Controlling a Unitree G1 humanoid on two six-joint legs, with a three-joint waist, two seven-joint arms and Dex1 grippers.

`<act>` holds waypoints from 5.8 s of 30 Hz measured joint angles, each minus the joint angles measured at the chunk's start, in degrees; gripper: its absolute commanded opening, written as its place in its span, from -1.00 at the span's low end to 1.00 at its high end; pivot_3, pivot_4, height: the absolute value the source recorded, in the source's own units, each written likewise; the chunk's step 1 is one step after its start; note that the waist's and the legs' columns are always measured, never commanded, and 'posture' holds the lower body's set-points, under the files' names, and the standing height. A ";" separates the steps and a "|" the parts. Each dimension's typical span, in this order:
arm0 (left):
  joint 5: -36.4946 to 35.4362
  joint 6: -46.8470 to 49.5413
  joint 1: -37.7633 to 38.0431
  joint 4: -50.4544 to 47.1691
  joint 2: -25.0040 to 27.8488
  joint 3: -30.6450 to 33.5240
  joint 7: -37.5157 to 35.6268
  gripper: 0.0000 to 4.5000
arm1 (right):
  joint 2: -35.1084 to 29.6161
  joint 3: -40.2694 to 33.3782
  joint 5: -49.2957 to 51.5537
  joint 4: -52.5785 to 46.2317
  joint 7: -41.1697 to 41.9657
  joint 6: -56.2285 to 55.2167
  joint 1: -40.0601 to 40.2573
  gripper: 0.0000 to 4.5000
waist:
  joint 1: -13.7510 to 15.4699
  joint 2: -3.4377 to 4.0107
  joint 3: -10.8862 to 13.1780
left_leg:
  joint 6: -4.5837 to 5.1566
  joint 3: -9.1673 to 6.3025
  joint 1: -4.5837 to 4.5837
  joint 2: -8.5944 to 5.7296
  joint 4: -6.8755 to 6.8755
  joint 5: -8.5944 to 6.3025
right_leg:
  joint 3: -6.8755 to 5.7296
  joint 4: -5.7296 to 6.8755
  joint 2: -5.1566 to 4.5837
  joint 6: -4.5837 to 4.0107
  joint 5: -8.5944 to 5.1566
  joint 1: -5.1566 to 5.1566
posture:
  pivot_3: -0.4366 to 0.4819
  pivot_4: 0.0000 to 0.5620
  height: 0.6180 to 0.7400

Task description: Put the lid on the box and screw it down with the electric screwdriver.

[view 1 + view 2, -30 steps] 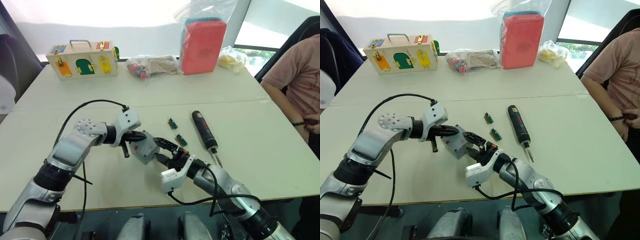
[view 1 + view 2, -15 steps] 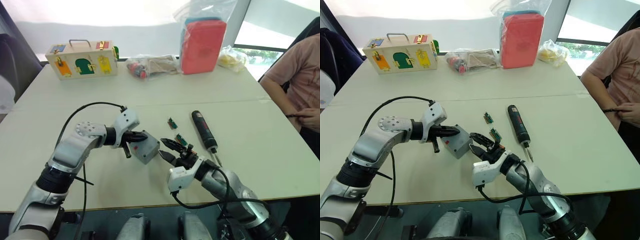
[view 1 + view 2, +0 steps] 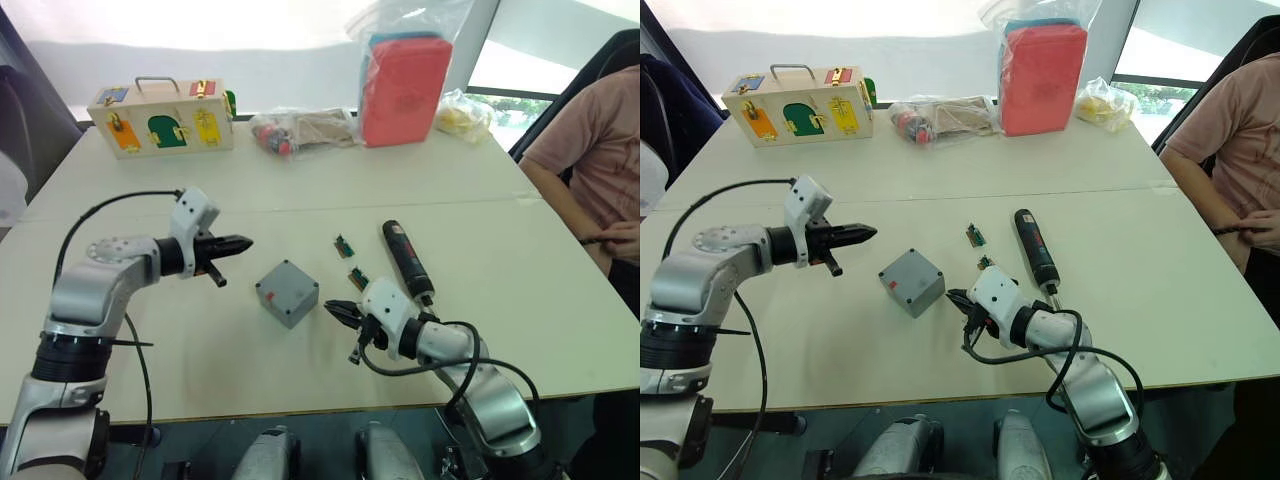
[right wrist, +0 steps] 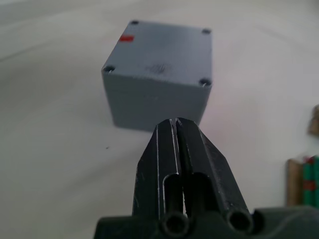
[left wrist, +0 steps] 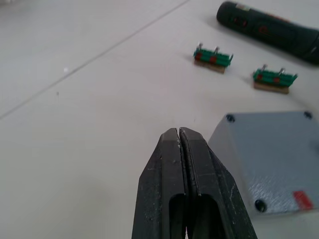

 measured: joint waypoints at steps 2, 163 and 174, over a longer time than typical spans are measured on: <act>0.84 -1.20 1.39 0.34 -0.79 -1.52 0.56 -1.00 | -0.49 0.82 1.23 0.11 0.52 2.40 -1.69 -0.97 | -0.01 -0.01 0.00 | -0.01 -0.06 -0.16 0.01 0.01 0.00 | -0.01 -0.05 -0.01 0.00 0.00 -0.12 | -0.05 -0.47 1.00; -17.40 8.58 9.08 -22.26 12.08 6.03 -1.05 -1.00 | 4.00 -0.28 12.86 19.07 -9.58 0.84 -19.05 0.04 | -0.19 0.05 0.04 | -0.24 0.02 -0.87 0.05 0.04 0.15 | 0.01 0.20 -0.03 -0.07 0.05 -1.01 | -0.05 -0.47 1.00; -18.82 7.03 0.65 -22.22 9.90 3.56 -2.91 -1.00 | -11.34 -16.57 25.12 8.11 -8.31 27.45 -28.33 0.69 | -0.16 0.08 0.06 | -0.20 0.05 -0.90 0.04 0.04 0.12 | 0.01 0.13 -0.09 -0.07 0.05 -0.98 | -0.05 -0.47 1.00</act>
